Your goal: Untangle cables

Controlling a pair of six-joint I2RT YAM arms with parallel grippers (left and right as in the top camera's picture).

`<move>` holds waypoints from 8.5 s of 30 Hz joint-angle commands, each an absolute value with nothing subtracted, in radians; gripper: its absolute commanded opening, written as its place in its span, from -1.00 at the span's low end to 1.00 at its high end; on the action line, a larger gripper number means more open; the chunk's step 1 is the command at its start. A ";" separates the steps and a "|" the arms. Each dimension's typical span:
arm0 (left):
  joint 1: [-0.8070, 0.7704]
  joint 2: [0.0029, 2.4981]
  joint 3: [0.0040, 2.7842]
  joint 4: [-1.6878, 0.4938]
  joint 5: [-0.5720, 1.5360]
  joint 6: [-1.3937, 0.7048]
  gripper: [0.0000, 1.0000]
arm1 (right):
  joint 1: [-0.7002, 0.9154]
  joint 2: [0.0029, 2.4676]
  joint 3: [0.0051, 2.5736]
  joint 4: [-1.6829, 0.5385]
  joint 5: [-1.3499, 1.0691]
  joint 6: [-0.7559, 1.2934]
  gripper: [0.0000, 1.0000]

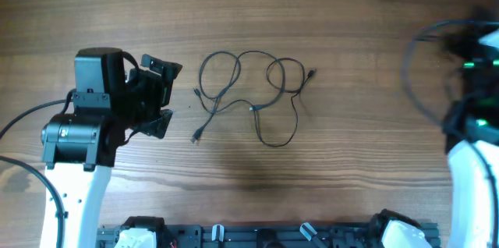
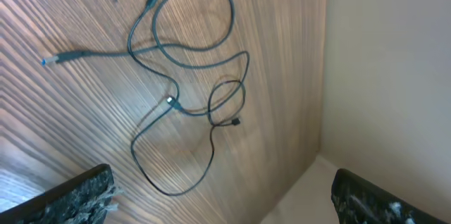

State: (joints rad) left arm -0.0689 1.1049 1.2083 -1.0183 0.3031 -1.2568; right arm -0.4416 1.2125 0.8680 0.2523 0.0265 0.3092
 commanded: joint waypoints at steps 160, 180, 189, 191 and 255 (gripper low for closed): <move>-0.062 1.111 1.212 -1.019 0.275 -1.234 1.00 | -0.483 2.184 1.493 0.281 0.129 0.138 -0.21; -0.062 1.111 1.212 -1.019 0.275 -1.234 1.00 | -0.354 1.791 1.530 -0.675 -0.350 0.568 0.99; -0.062 1.111 1.212 -1.019 0.275 -1.234 1.00 | 0.065 1.794 1.392 -0.785 -0.487 0.524 0.99; -0.062 1.111 1.212 -1.019 0.275 -1.234 1.00 | 0.204 1.794 1.359 -0.743 -0.432 0.527 0.99; -0.062 1.111 1.212 -1.019 0.275 -1.234 1.00 | 0.845 1.934 1.184 -0.052 0.042 0.340 -0.91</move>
State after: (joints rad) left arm -0.0689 1.1091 1.2091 -1.0176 0.2848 -1.2530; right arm 0.7860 1.8595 1.1847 -0.0978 0.0498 0.3637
